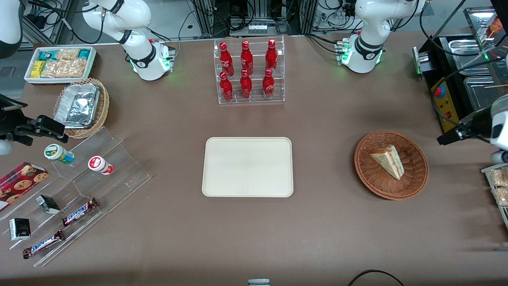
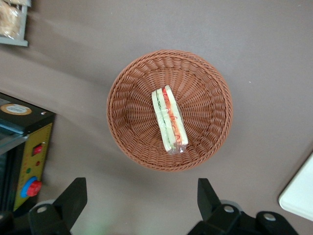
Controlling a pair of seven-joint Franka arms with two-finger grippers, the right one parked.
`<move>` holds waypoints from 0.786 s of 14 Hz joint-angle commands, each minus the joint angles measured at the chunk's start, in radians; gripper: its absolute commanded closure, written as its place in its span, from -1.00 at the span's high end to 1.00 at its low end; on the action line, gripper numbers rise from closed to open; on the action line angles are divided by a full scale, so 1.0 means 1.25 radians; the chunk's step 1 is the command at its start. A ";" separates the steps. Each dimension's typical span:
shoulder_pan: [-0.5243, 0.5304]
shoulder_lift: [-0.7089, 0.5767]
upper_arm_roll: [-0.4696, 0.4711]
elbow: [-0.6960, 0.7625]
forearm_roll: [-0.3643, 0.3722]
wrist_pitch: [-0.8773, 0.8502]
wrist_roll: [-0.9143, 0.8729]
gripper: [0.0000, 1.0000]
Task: Place sandwich from basket to tray
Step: 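Lower the open left gripper over the wrapped sandwich and close it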
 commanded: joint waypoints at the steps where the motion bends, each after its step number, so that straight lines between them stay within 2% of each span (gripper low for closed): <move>1: 0.001 -0.016 -0.004 -0.129 -0.005 0.141 -0.144 1.00; 5: -0.002 -0.004 -0.006 -0.306 -0.011 0.373 -0.283 1.00; 9: -0.027 0.068 -0.008 -0.343 -0.025 0.461 -0.389 1.00; 11: -0.026 0.087 -0.008 -0.407 -0.025 0.571 -0.393 1.00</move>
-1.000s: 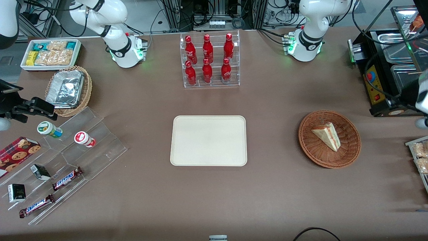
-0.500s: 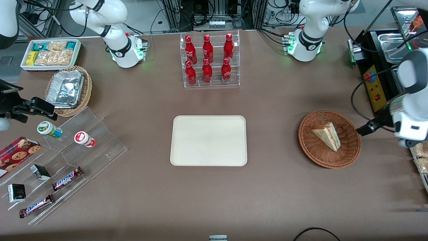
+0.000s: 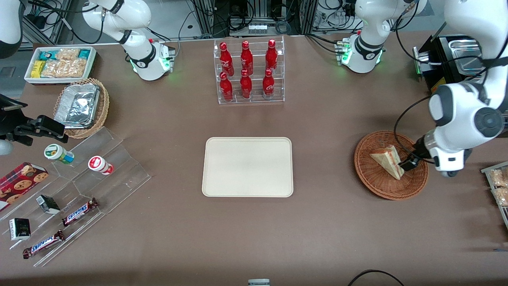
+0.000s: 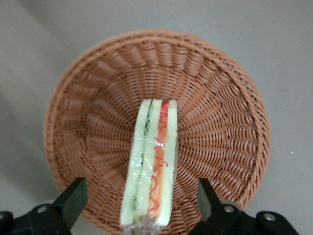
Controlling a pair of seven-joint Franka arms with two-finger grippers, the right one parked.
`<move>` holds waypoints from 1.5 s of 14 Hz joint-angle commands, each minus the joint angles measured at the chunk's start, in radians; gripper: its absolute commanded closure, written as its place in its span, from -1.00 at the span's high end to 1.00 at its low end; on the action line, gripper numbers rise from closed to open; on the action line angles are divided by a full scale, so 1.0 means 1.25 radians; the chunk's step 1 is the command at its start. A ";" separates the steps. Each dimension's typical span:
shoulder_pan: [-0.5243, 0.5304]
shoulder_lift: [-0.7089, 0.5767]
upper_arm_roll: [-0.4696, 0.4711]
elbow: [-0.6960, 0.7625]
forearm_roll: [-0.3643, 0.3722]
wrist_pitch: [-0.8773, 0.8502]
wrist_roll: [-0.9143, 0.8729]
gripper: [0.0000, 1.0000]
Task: Place sandwich from basket to tray
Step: 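Lower the open left gripper over the wrapped sandwich and close it, then lift the sandwich out of the basket and carry it toward the cream tray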
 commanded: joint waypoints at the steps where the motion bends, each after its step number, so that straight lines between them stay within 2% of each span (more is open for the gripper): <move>1: -0.008 0.030 0.003 -0.066 -0.007 0.119 -0.023 1.00; 6: -0.019 0.060 0.003 -0.075 -0.005 0.133 -0.024 0.98; 7: -0.030 0.060 0.004 -0.077 -0.003 0.133 -0.023 0.91; 8: -0.032 0.060 0.004 -0.077 -0.001 0.129 -0.022 0.59; 9: -0.032 0.058 0.004 -0.076 -0.001 0.126 -0.020 0.17; 10: -0.035 0.058 0.004 -0.074 0.001 0.124 -0.014 -0.07; 12: -0.037 0.057 0.003 -0.071 0.007 0.121 -0.008 -0.38; 15: -0.038 0.025 -0.003 -0.011 0.024 -0.015 -0.006 -0.48; 18: -0.098 0.010 -0.005 0.147 0.044 -0.237 0.043 -0.50; 21: -0.177 0.022 -0.006 0.198 0.039 -0.224 0.058 -0.50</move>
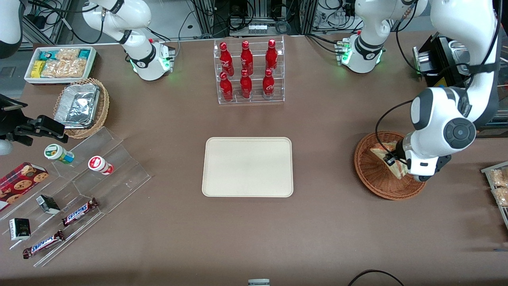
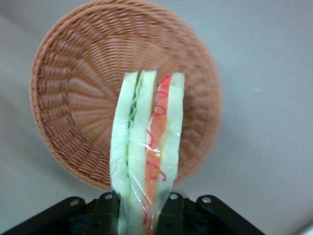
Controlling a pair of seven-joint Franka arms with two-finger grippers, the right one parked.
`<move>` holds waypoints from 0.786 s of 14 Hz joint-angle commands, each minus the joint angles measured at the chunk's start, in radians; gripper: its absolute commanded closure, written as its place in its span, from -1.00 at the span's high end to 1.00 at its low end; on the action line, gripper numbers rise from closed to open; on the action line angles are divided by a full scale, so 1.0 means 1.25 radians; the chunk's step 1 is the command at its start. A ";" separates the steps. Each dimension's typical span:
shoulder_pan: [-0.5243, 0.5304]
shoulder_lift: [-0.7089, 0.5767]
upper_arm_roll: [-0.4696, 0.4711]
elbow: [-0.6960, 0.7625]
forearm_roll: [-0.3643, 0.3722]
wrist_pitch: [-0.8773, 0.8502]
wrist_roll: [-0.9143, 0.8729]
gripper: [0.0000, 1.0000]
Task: Place sandwich from basket to tray
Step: 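Lift the sandwich out of the basket and carry it toward the cream tray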
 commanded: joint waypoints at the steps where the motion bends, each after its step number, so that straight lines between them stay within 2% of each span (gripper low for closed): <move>1: -0.084 0.032 0.004 0.045 0.010 0.010 0.026 -0.50; 5: -0.200 0.106 -0.004 0.116 0.000 0.014 0.037 -0.50; 7: -0.235 0.164 -0.037 0.175 -0.005 0.015 0.037 -0.51; 9: -0.242 0.223 -0.092 0.234 -0.041 0.036 0.034 -0.55; 11: -0.291 0.264 -0.104 0.257 -0.038 0.083 0.029 -0.55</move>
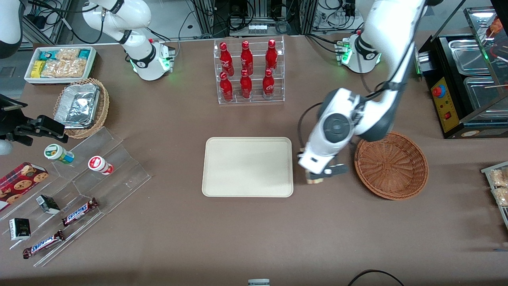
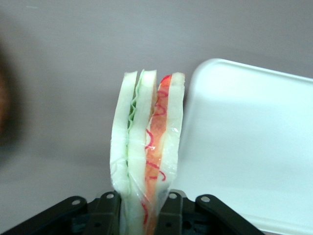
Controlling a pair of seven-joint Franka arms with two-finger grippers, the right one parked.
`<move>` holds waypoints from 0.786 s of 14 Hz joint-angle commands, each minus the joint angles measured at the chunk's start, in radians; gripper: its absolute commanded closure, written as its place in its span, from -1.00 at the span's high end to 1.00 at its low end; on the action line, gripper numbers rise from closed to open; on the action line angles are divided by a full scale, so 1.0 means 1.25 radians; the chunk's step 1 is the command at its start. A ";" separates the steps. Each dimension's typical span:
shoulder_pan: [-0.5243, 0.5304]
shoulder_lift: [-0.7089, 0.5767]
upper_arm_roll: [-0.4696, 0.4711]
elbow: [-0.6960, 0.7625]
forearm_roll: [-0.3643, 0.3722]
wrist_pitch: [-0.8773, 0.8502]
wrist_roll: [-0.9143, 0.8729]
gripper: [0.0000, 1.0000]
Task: Place sandwich from basket to tray
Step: 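Lower the sandwich onto the cream tray and open the left gripper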
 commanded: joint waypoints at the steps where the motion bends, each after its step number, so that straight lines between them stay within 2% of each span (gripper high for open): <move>1: -0.065 0.081 -0.004 0.065 -0.008 0.041 0.007 -0.56; 3: -0.102 0.120 -0.004 0.071 -0.011 0.089 0.007 -0.57; 11: -0.116 0.183 -0.007 0.105 -0.020 0.113 0.009 -0.55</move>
